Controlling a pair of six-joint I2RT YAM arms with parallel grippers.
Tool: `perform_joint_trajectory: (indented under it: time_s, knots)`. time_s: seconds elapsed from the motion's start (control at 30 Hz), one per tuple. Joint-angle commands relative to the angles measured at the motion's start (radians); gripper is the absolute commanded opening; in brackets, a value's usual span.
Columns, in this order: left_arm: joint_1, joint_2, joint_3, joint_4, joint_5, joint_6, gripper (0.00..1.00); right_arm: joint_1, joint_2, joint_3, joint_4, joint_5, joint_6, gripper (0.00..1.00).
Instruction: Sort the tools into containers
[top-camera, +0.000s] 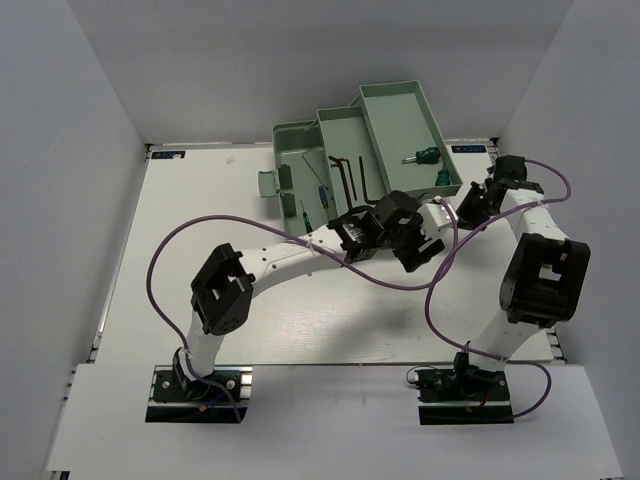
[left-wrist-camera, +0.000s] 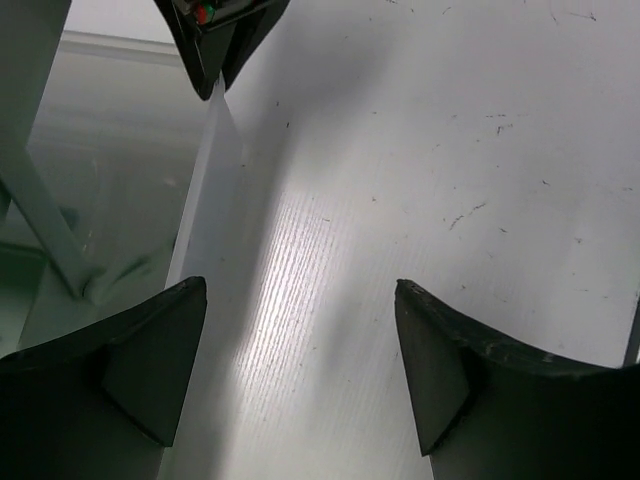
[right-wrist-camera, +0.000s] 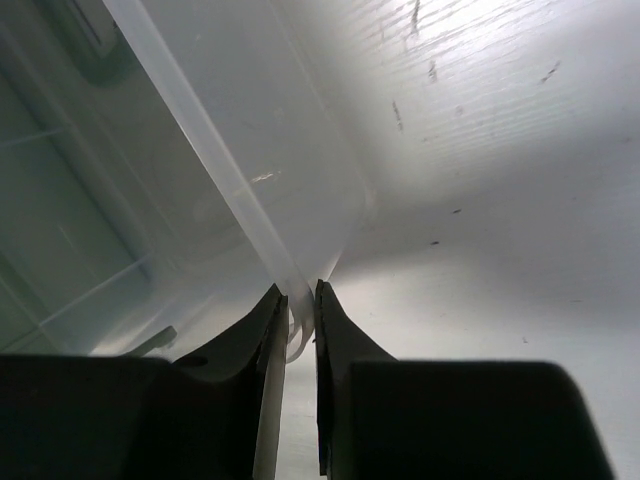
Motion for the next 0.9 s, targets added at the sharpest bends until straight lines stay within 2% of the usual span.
perform_joint_trajectory:
  time_s: [0.0, 0.2, 0.23, 0.3, 0.37, 0.4, 0.53, 0.63, 0.87]
  knots:
    - [0.012, -0.018, -0.03, 0.123, 0.026, 0.047, 0.86, 0.032, -0.01, 0.045, -0.034, -0.146, -0.036, 0.0]
    - [0.022, 0.034, -0.039, 0.184, 0.026, 0.09, 0.86, 0.041, -0.022, 0.045, -0.056, -0.173, -0.045, 0.0]
    - [0.022, 0.044, -0.039, 0.195, 0.026, 0.102, 0.86, 0.041, -0.023, 0.045, -0.06, -0.173, -0.05, 0.02]
    - [0.022, 0.062, -0.039, 0.207, 0.014, 0.111, 0.86, 0.038, -0.04, 0.046, -0.076, -0.166, -0.055, 0.4]
    - [0.022, 0.091, -0.039, 0.219, 0.014, 0.112, 0.86, 0.03, -0.057, 0.049, -0.085, -0.152, -0.074, 0.64]
    - [0.022, 0.1, -0.028, 0.219, 0.005, 0.121, 0.86, 0.03, -0.077, 0.049, -0.108, -0.134, -0.082, 0.67]
    - [0.022, 0.127, -0.019, 0.239, -0.06, 0.153, 0.86, 0.006, -0.157, 0.016, -0.1, -0.094, -0.122, 0.73]
    - [0.022, 0.148, -0.001, 0.265, -0.112, 0.188, 0.86, -0.018, -0.253, -0.029, -0.096, -0.088, -0.147, 0.73]
    - [0.022, 0.179, 0.018, 0.33, -0.198, 0.234, 0.86, -0.085, -0.358, -0.145, -0.088, -0.061, -0.199, 0.73]
